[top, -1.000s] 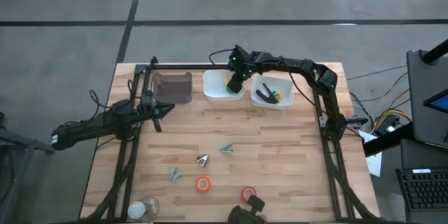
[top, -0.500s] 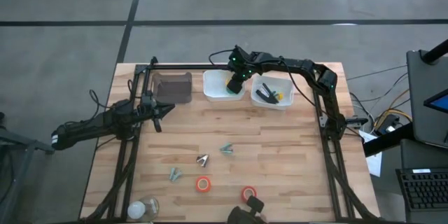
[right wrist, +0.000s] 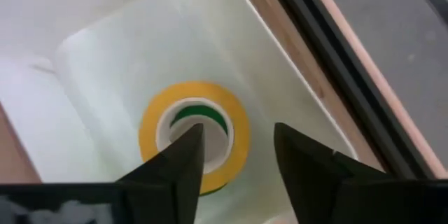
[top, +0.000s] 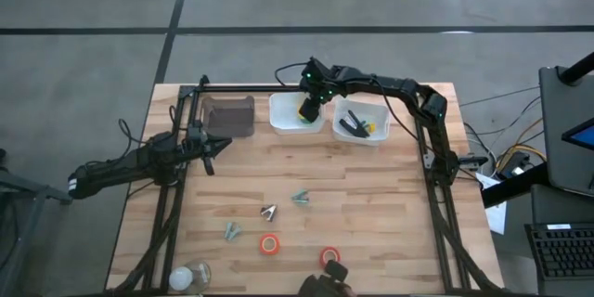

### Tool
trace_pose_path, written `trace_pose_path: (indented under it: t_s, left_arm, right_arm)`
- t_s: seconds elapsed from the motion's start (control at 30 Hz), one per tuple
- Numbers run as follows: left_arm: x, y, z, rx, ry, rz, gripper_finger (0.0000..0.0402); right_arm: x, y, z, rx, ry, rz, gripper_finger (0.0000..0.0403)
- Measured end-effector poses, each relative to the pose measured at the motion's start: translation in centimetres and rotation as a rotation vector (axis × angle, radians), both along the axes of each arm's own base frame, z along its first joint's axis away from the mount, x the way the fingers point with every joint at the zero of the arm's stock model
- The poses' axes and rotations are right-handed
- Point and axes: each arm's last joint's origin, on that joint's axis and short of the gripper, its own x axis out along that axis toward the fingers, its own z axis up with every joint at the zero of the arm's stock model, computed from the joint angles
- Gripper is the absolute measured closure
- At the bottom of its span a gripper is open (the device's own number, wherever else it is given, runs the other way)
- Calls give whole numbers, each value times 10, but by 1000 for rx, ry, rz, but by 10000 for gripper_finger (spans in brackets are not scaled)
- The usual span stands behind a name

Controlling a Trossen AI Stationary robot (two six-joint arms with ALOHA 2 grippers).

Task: Pick and place Stapler, Stapler remover, tape
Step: Put the red tape into the left white bin

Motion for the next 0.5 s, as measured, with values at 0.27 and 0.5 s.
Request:
trace_pose_path:
  t_s: [0.27, 0.5]
  left_arm:
    - [0, 0, 0, 0, 0, 0, 376]
    - [0, 0, 0, 0, 0, 0, 378]
  right_arm:
    - [11, 37, 29, -6, 34, 130, 207]
    - [20, 122, 31, 93, 55, 386, 211]
